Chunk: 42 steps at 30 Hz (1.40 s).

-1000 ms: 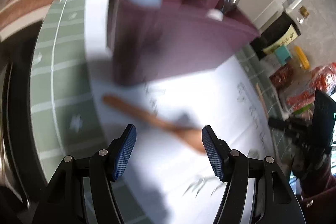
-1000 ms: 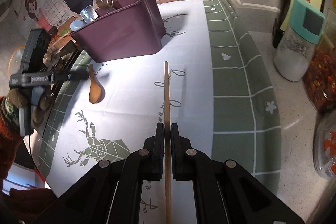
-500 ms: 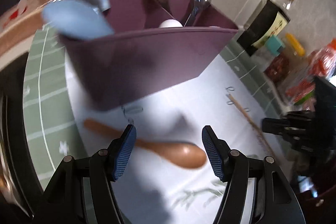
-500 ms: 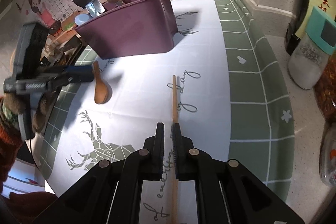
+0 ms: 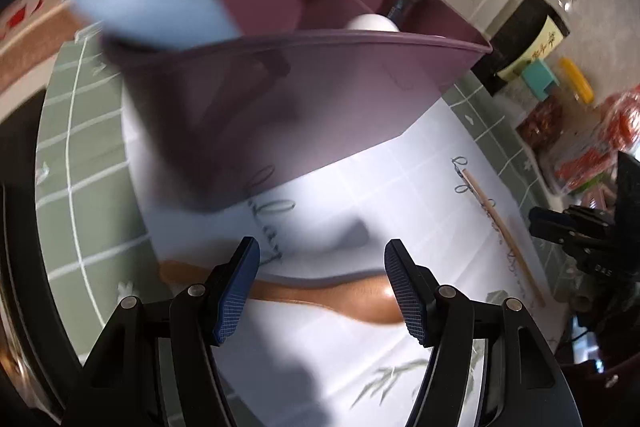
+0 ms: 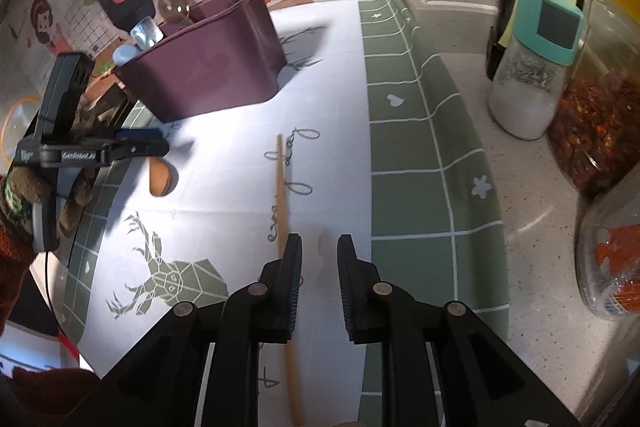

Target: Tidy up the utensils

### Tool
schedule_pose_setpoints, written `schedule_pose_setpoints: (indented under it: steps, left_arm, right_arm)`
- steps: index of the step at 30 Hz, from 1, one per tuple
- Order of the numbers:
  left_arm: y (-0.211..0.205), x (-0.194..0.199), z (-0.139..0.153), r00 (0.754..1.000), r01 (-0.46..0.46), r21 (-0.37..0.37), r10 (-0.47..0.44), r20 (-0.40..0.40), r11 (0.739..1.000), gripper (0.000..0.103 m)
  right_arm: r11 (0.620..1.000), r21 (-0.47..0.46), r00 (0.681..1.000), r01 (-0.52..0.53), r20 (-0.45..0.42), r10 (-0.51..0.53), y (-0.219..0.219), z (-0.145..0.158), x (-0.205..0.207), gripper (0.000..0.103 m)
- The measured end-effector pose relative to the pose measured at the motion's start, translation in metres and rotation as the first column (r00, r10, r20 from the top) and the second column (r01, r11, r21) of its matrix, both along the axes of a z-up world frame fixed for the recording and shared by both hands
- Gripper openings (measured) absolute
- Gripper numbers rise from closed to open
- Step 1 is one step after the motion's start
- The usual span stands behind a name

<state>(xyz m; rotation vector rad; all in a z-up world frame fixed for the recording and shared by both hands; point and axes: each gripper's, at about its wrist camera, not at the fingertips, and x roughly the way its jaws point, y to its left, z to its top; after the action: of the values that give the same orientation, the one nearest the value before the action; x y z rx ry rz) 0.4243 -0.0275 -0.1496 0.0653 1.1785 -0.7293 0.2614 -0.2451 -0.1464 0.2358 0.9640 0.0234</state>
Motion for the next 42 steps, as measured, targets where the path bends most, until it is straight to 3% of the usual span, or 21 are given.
schedule_pose_setpoints:
  steps: [5,8,13,19,27,31,37,39,42]
  left_arm:
    - [0.027,-0.016,0.001,0.998,-0.031,-0.023,0.030,-0.053,0.999,0.065]
    - [0.031,-0.037,0.002,0.998,0.021,-0.009,-0.022,-0.062,1.000,0.065]
    - [0.012,-0.063,0.006,0.996,0.072,0.108,-0.077,0.044,0.992,0.066]
    - [-0.030,-0.062,0.008,0.980,0.097,0.197,-0.128,0.153,0.976,0.066]
    - [-0.039,-0.047,0.005,0.973,0.154,0.226,-0.187,0.134,0.962,0.063]
    - [-0.033,-0.040,0.002,0.981,0.142,0.237,-0.169,0.097,0.961,0.053]
    - [-0.036,-0.044,0.001,0.984,0.090,0.267,-0.127,0.125,0.959,0.035]
    - [-0.034,-0.046,0.003,0.988,0.028,0.255,-0.065,0.137,0.967,0.033]
    - [-0.020,-0.054,0.016,0.987,-0.099,0.157,0.077,0.140,0.983,0.033]
  right_arm:
    - [1.000,0.022,1.000,-0.014,0.027,0.013,0.001,0.005,0.004,0.022]
    - [0.999,-0.011,0.999,-0.042,0.017,0.042,0.008,0.003,0.006,0.022]
    - [0.998,-0.042,0.999,-0.040,0.010,0.040,0.011,0.000,0.010,0.022]
    - [0.992,-0.120,0.999,-0.048,0.013,0.050,0.020,0.003,0.009,0.022]
    - [0.993,-0.116,0.999,-0.020,0.028,0.023,0.013,0.004,0.001,0.022]
    - [0.994,-0.108,0.999,-0.005,0.031,0.008,0.007,0.004,-0.004,0.022]
    - [0.993,-0.112,0.999,-0.028,0.028,0.031,0.009,0.004,0.003,0.022]
    - [0.992,-0.106,0.998,-0.065,0.015,0.067,0.016,0.003,0.009,0.022]
    - [0.987,-0.111,0.993,-0.116,0.008,0.117,0.027,0.001,0.019,0.022]
